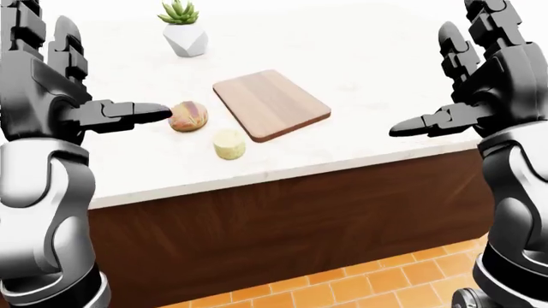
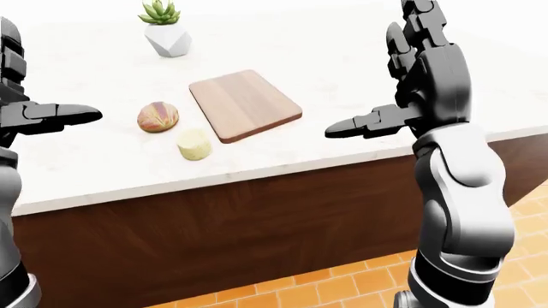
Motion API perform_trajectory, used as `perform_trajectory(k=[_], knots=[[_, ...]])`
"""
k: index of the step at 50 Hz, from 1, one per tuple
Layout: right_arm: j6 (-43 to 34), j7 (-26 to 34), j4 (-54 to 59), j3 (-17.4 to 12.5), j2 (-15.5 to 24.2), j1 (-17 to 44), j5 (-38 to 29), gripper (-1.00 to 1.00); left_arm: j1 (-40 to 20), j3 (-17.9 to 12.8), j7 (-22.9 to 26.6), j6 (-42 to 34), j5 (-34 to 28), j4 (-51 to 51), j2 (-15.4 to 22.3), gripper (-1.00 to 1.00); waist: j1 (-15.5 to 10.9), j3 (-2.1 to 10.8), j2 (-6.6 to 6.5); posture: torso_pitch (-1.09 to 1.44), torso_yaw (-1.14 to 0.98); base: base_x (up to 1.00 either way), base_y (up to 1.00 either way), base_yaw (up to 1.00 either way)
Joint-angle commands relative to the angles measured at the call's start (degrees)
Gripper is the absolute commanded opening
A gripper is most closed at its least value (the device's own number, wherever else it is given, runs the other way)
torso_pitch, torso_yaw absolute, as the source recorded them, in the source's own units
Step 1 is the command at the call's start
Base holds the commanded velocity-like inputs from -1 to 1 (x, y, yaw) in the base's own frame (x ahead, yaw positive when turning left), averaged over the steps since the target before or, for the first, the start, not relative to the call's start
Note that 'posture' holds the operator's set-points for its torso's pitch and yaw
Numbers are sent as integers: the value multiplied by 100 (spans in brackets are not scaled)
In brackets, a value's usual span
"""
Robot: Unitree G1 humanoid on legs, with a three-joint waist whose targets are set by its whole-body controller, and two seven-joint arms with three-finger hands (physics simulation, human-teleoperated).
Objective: Place the bread and cheese on the cutting board.
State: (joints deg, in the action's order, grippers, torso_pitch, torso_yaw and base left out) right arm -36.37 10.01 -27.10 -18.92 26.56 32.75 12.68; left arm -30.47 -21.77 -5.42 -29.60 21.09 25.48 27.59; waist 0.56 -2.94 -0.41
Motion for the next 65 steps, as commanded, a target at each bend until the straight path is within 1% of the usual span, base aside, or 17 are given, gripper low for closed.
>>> perform_trajectory(k=[1, 4, 13, 17, 19, 21, 27, 30, 40, 43, 51, 54, 56, 57, 59, 63, 65], knots=[[146, 3, -124, -15, 54, 160, 24, 100, -126, -98, -31, 146, -29, 108, 99, 100, -14, 70, -2, 0, 0, 13, 20, 0], [141, 6, -104, -22, 69, 182, 31, 100, -108, -95, -33, 144, -31, 127, 91, 100, 28, 209, -512, 0, 0, 13, 19, 0], [152, 10, -119, -7, 64, 167, 22, 100, -125, -112, -39, 139, -20, 122, 108, 100, -60, 104, -38, 0, 0, 13, 19, 0], [137, 11, -120, -2, 63, 187, 21, 100, -127, -113, -44, 133, -16, 130, 112, 100, -100, 140, 376, 0, 0, 13, 20, 0], [136, 9, -122, 8, 55, 193, 22, 100, -155, -112, -46, 135, -11, 110, 123, 100, -46, 142, 251, 0, 0, 13, 19, 0], [145, 12, -107, 13, 53, 198, 17, 100, -169, -121, -37, 141, -4, 82, 143, 100, -54, 148, 316, 0, 0, 13, 20, 0], [148, 21, -102, 0, 63, 202, 18, 100, -171, -125, -53, 134, 16, 90, 162, 100, -15, 78, 3, 0, 0, 13, 19, 0], [139, 18, -108, 0, 68, 210, 20, 100, -174, -133, -41, 146, 21, 63, 173, 100, 26, 203, -508, 0, 0, 13, 19, 0], [132, 18, -131, -10, 79, 197, 11, 100, -173, -131, -47, 147, 18, 63, 178, 100, -72, 94, 33, 0, 0, 13, 19, 0], [134, 24, -141, -11, 74, 178, 7, 100, -163, -126, -39, 156, 11, 65, 177, 100, -100, 152, 390, 0, 0, 13, 19, 0], [163, 48, -120, -30, 91, 172, 7, 100, -146, -126, -38, 154, 7, 85, 164, 100, -35, 116, 131, 0, 0, 13, 19, 0], [238, 39, -51, 5, 106, 169, -86, 100, -150, -127, -42, 140, 11, 96, 160, 100, 8, 87, -140, 0, 0, 13, 16, 0], [330, 35, 37, 12, 108, 182, -185, 100, -123, -125, -52, 124, 9, 150, 147, 100, 44, 174, -528, 0, 0, 2, 1, 0], [283, 37, 22, 25, 127, 209, -219, 100, -129, -136, -48, 122, 13, 143, 153, 100, 11, 63, -250, 0, 0, 0, 0, 0], [306, 46, 31, 25, 86, 171, -247, 100, -134, -137, -52, 115, 17, 147, 158, 100, -19, 73, -227, 0, 0, 0, 0, 0], [310, 116, 76, 49, 75, 156, -351, 100, -164, -135, -50, 117, 22, 123, 175, 100, -75, 53, 165, 0, 0, 0, 0, 0], [275, 139, 59, 46, 61, 157, -361, 100, -172, -134, -57, 107, 27, 129, 179, 100, -96, 43, 85, 0, 0, 0, 0, 0]])
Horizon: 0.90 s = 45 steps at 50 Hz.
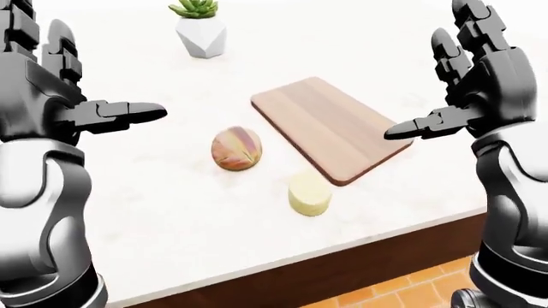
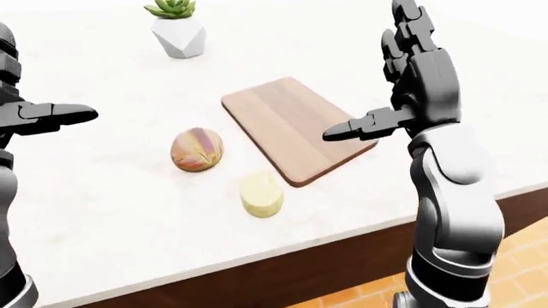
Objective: Place the bread and cheese on the cutting board.
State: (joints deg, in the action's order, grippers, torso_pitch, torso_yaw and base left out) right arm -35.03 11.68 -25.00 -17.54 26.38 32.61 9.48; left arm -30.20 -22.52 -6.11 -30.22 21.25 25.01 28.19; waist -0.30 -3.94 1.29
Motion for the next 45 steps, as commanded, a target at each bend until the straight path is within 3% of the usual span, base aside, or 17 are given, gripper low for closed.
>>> perform_trajectory(k=[1, 10, 15, 28, 45], knots=[[92, -23, -168, -93, 79, 185, -40, 100, -208, -56, 21, 188, 4, 146, 123, 100, -2, 195, -64, 0, 0, 0, 0, 0], [-1, 198, -9, 6, 242, 491, -142, 100, -184, -71, 19, 167, 40, 185, 131, 100, -7, 254, -133, 0, 0, 0, 0, 0], [66, 685, 206, 201, 381, 777, -483, 100, -198, -62, 48, 189, 19, 146, 144, 100, 0, 239, -145, 0, 0, 0, 0, 0], [289, 2300, 592, 566, 426, 1357, -1551, 100, -237, -70, 53, 170, 47, 160, 149, 100, 41, 243, -194, 0, 0, 0, 0, 0], [1350, 4873, 1400, 1018, 478, 2546, -2850, 100, -266, -66, -2, 119, 124, 191, 173, 100, 83, 220, -252, 0, 0, 0, 0, 0]])
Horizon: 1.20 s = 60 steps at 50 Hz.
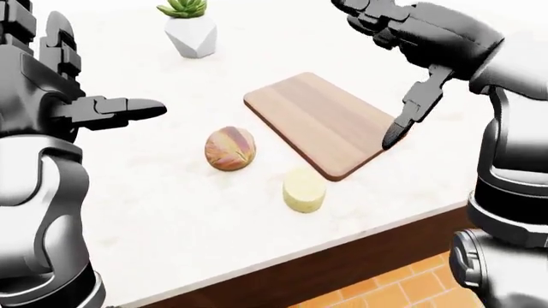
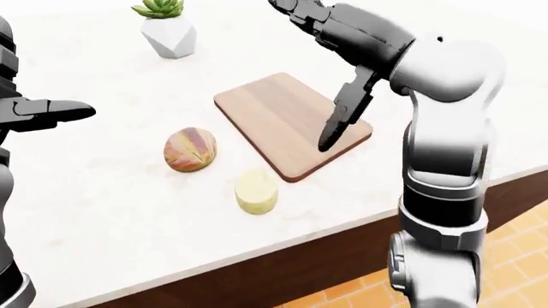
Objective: Place the bread and cheese on the cutting board.
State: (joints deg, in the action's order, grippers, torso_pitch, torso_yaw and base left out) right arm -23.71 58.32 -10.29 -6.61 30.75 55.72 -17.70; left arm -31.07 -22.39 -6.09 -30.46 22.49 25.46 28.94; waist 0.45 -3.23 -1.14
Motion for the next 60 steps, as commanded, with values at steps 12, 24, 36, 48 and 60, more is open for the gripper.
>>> perform_trajectory(k=[12, 24, 36, 48, 60], knots=[[1143, 1786, 640, 124, -180, 967, -827, 100, -163, -64, 4, 173, -19, 139, 81, 100, 37, 132, -67, 0, 0, 0, 0, 0], [2143, 2364, 1319, 380, -833, 1280, -1272, 100, -139, -87, 19, 198, -12, 130, 81, 100, 66, 126, -128, 0, 0, 0, 0, 0], [2564, 2917, 1387, 572, -1293, 1198, -1574, 100, -134, -91, 4, 206, 18, 130, 96, 100, 77, 133, -154, 0, 0, 0, 0, 0], [2526, 3418, 1077, 794, -1390, 1058, -1621, 100, -97, -78, -14, 235, 19, 138, 72, 100, 86, 129, -177, 0, 0, 0, 0, 0], [2327, 3418, 455, 1103, -1460, 674, -1701, 100, -117, -97, -12, 220, 46, 129, 82, 100, 94, 133, -188, 0, 0, 0, 0, 0]])
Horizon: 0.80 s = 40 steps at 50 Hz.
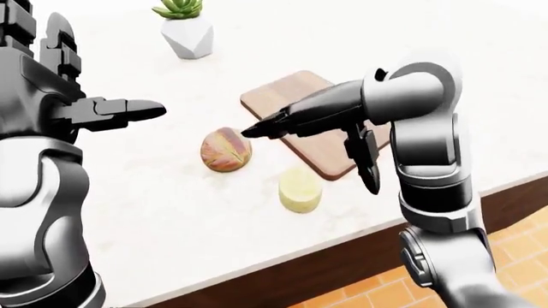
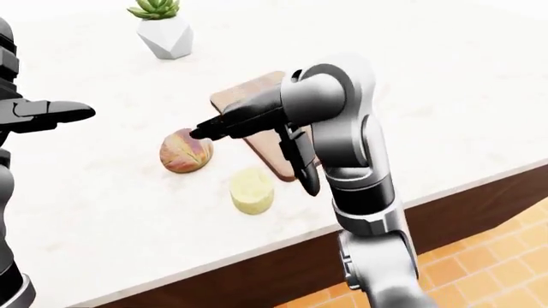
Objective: Place the bread and cheese on the cutting board.
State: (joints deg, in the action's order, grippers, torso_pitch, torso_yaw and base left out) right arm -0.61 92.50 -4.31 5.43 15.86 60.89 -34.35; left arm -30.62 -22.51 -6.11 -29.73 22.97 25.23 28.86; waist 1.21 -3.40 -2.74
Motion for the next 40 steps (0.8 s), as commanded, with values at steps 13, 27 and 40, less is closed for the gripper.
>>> perform_trajectory(k=[13, 27, 40], knots=[[-90, 0, -648, 312, 141, -54, -45, 100, -157, -98, -16, 137, 30, 175, 110, 100, 23, 154, -39, 0, 0, 0, 0, 0], [134, 0, -656, 298, -276, -411, -366, 100, -168, -110, -23, 148, 44, 154, 133, 100, 33, 157, -47, 0, 0, 0, 0, 0], [465, 0, -598, 272, -688, -645, -649, 100, -130, -128, -13, 159, 53, 173, 129, 100, 36, 175, -71, 0, 0, 0, 0, 0]])
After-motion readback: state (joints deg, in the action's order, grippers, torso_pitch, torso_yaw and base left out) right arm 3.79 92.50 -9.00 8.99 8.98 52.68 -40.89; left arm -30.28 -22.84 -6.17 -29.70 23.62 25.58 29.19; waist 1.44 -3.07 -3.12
